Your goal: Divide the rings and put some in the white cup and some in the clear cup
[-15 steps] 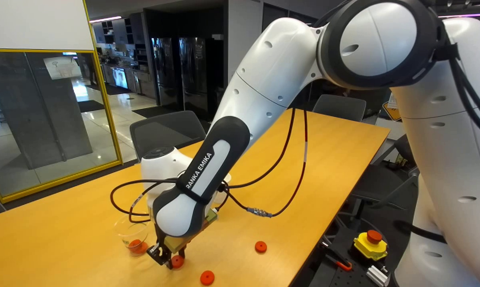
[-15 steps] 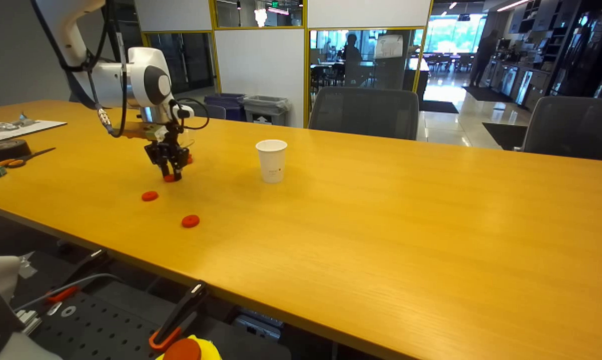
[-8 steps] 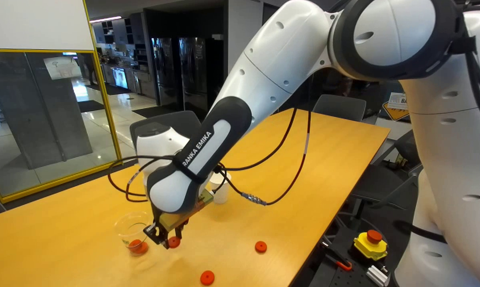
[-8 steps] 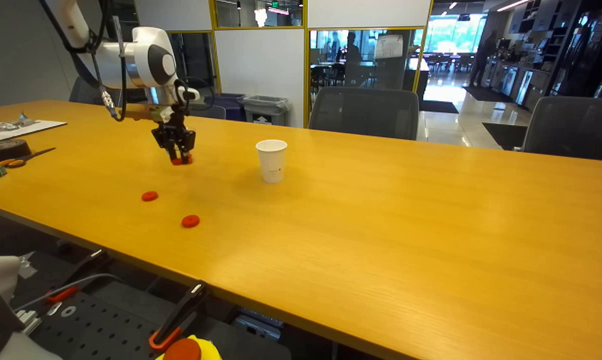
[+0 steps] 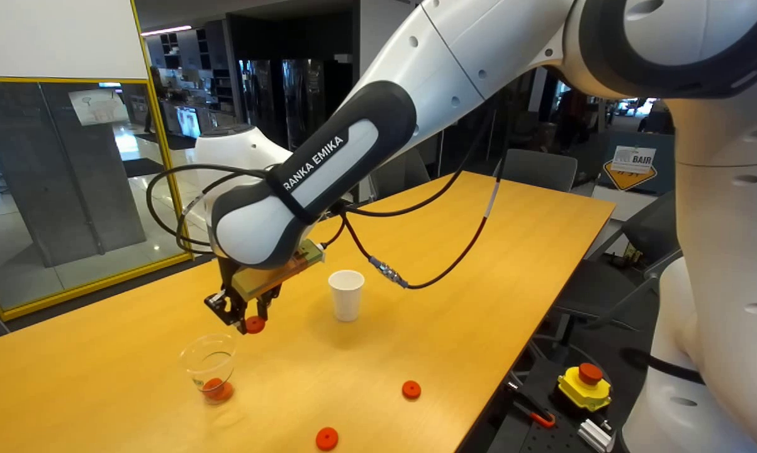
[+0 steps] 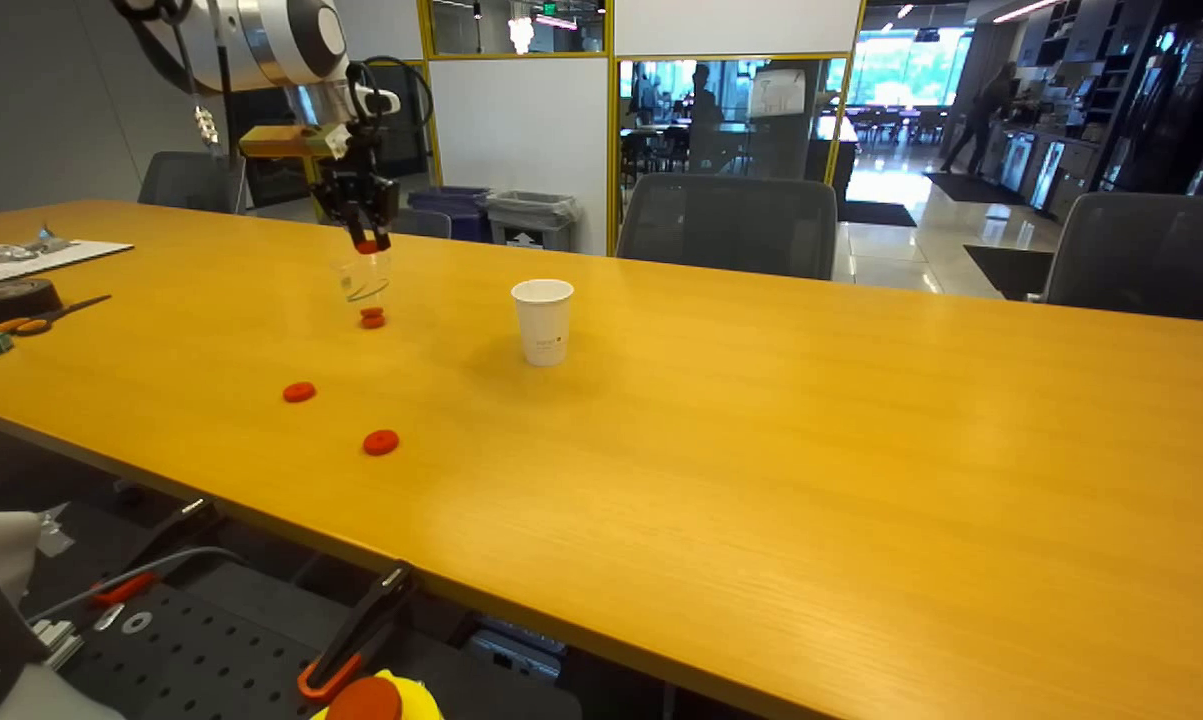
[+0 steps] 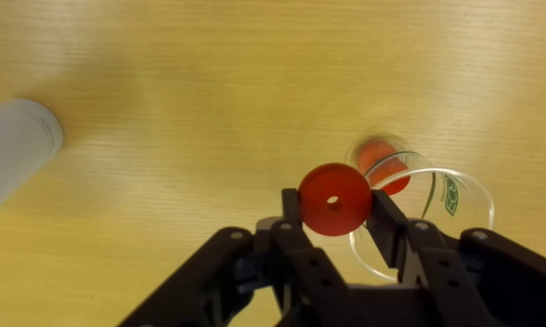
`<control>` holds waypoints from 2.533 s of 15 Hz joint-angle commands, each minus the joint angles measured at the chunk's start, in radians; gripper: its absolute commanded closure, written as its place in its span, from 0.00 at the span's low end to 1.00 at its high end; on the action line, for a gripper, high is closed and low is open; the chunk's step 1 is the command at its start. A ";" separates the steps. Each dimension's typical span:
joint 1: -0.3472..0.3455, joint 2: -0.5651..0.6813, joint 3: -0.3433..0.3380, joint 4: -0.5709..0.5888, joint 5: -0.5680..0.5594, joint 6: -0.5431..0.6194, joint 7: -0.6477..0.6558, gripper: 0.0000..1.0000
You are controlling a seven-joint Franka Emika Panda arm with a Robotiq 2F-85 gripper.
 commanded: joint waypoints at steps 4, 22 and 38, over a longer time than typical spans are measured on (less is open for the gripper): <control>0.024 0.041 0.042 0.088 -0.010 -0.034 0.003 0.84; 0.053 0.244 0.025 0.349 -0.005 -0.120 -0.059 0.28; 0.045 -0.125 0.045 -0.091 0.019 -0.135 0.172 0.00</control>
